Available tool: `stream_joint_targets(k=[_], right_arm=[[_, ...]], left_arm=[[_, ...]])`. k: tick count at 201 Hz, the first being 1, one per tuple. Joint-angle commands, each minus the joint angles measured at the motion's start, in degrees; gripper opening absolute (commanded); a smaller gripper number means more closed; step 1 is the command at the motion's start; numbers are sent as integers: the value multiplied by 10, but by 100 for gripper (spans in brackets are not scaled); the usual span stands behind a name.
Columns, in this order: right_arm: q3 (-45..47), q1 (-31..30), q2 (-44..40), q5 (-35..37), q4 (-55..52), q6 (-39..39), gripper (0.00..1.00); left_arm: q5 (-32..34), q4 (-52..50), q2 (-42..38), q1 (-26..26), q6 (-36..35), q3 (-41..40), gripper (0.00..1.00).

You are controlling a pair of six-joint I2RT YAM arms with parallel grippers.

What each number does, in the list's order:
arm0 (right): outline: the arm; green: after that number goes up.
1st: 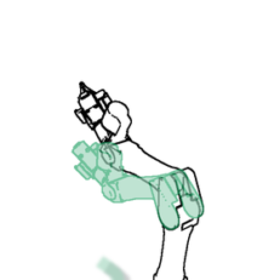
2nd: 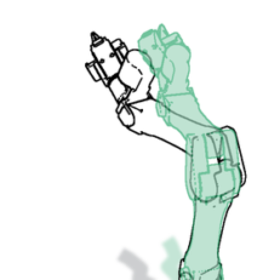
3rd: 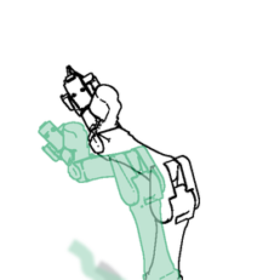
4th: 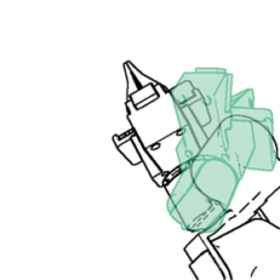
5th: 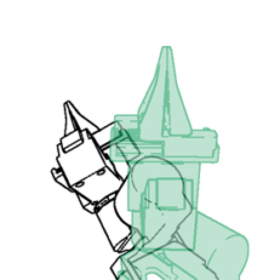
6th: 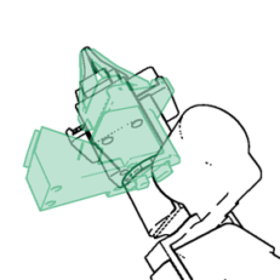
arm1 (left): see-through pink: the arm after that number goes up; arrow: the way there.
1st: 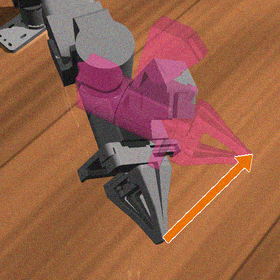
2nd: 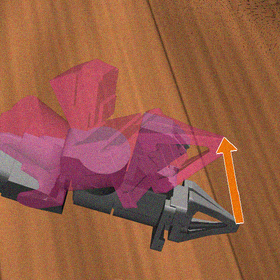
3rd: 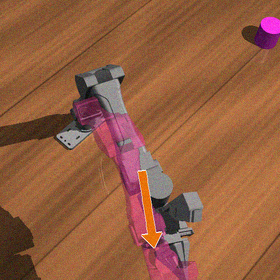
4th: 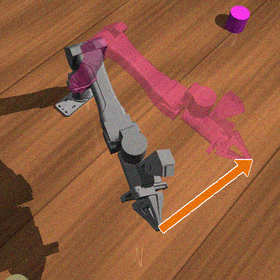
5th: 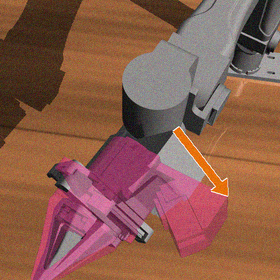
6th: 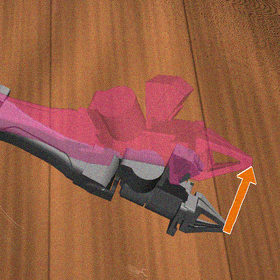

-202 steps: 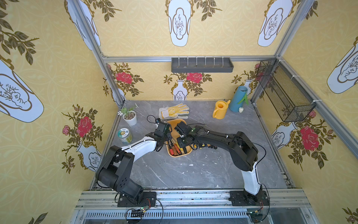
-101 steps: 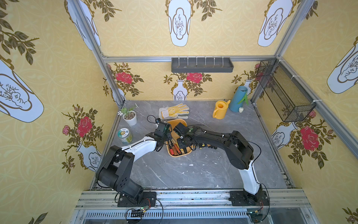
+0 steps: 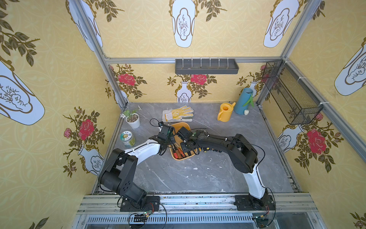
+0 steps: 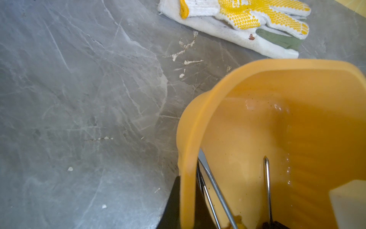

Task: Take out the screwdriver from the storage box
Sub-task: Pick up the screwdriver from the storage box.

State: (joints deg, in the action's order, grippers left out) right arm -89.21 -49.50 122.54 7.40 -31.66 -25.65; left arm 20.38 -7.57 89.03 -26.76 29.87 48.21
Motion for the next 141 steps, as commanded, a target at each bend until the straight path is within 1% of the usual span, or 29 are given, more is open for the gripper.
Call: stream_joint_targets(k=[1, 28, 56, 93, 141], right_arm=[[3, 1, 15, 1, -26, 2, 22], [9, 1, 10, 2, -20, 4, 18], [21, 0, 3, 1, -5, 4, 8], [34, 0, -12, 1, 12, 10, 0], [43, -1, -30, -6, 34, 31, 0]], left_arm=[[-3, 34, -2, 0, -2, -3, 0], [-6, 33, 3, 0, -3, -2, 0], [-5, 26, 2, 0, -6, 4, 0], [-3, 23, 1, 0, -4, 5, 0], [1, 20, 2, 0, 0, 3, 0]])
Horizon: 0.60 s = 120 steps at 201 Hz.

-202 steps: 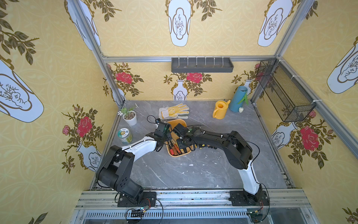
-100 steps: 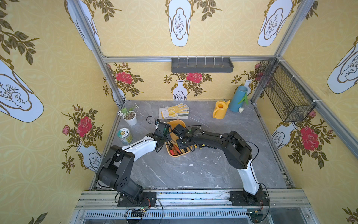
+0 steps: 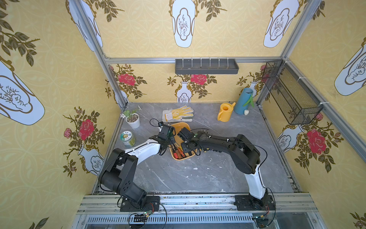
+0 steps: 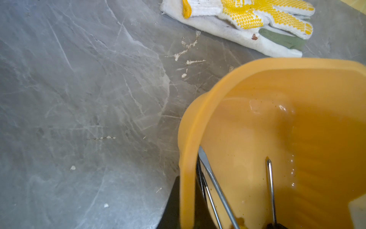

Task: Take out the screwdriver from the storage box
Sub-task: Pick up the screwdriver from the storage box.

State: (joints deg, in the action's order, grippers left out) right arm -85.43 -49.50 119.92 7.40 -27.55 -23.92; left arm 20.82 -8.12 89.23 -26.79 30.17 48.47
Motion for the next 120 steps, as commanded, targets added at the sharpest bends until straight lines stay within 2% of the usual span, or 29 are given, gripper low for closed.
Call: stream_joint_targets(k=[1, 120], right_arm=[[5, -1, -4, -7, -7, 14, 0], [43, -1, -91, -24, 64, 32, 0]], left_arm=[[-3, 25, 0, 0, -2, 1, 0], [3, 26, 7, 0, 2, -1, 0]])
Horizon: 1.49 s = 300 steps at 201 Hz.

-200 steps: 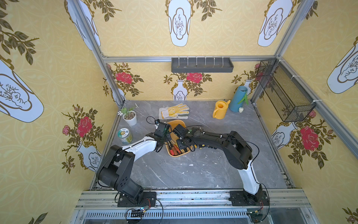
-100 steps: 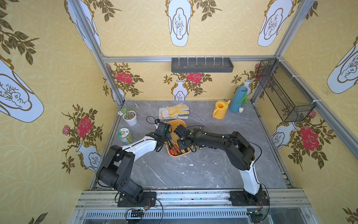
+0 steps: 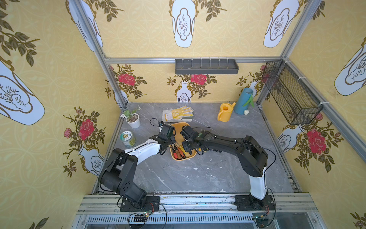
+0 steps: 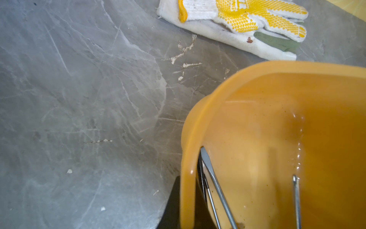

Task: Take out the screwdriver from the storage box
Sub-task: Pick up the screwdriver from the storage box, then place the screwdriver at the center of the board.

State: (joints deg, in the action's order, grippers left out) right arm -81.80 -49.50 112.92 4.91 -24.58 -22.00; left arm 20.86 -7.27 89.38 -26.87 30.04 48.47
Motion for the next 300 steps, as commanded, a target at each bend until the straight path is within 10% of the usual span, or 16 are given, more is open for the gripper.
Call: stream_joint_targets(k=[1, 132, 300], right_arm=[[7, -1, -23, 1, 35, 13, 0], [148, 20, -209, 118, 140, 50, 0], [133, 204, -142, -54, -14, -12, 0]], left_arm=[[2, 17, 6, 1, 3, -1, 0], [-1, 20, 8, 0, 5, -4, 0], [-2, 18, 4, 0, 1, 1, 0]])
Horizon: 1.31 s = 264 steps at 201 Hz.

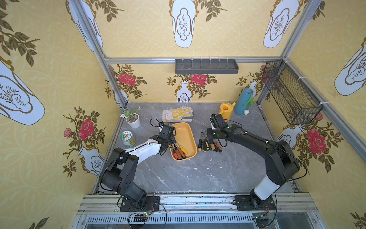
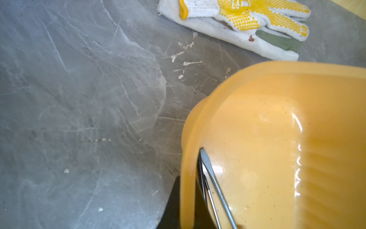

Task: Take out the screwdriver from the storage box
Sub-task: Place the screwdriver at the center of the board.

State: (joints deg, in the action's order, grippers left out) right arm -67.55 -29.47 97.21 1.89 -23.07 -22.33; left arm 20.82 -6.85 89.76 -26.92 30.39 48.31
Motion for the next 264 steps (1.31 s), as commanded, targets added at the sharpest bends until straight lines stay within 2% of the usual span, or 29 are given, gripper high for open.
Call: stream_joint_targets(k=[1, 104, 146, 170, 188, 233, 264], right_arm=[[-10, 4, 16, -24, -30, -9, 0], [-31, 4, 59, -44, -63, -9, 2], [-38, 4, 69, -46, -70, -4, 8], [-37, 4, 74, -44, -73, -4, 17], [-37, 4, 74, -42, -73, -5, 19], [-36, 4, 71, -38, -73, -5, 32], [-36, 4, 71, -38, -73, -6, 35]], left_arm=[[-2, 14, 0, 0, -3, 2, 0], [-4, 15, 7, 0, -2, 5, 0], [-5, 14, 8, 0, -2, 8, 0], [-5, 15, 8, 0, 0, 8, 0], [-5, 15, 8, 0, -1, 6, 0], [-3, 15, 6, 0, 0, 5, 0], [-3, 14, 6, -1, 0, 2, 0]])
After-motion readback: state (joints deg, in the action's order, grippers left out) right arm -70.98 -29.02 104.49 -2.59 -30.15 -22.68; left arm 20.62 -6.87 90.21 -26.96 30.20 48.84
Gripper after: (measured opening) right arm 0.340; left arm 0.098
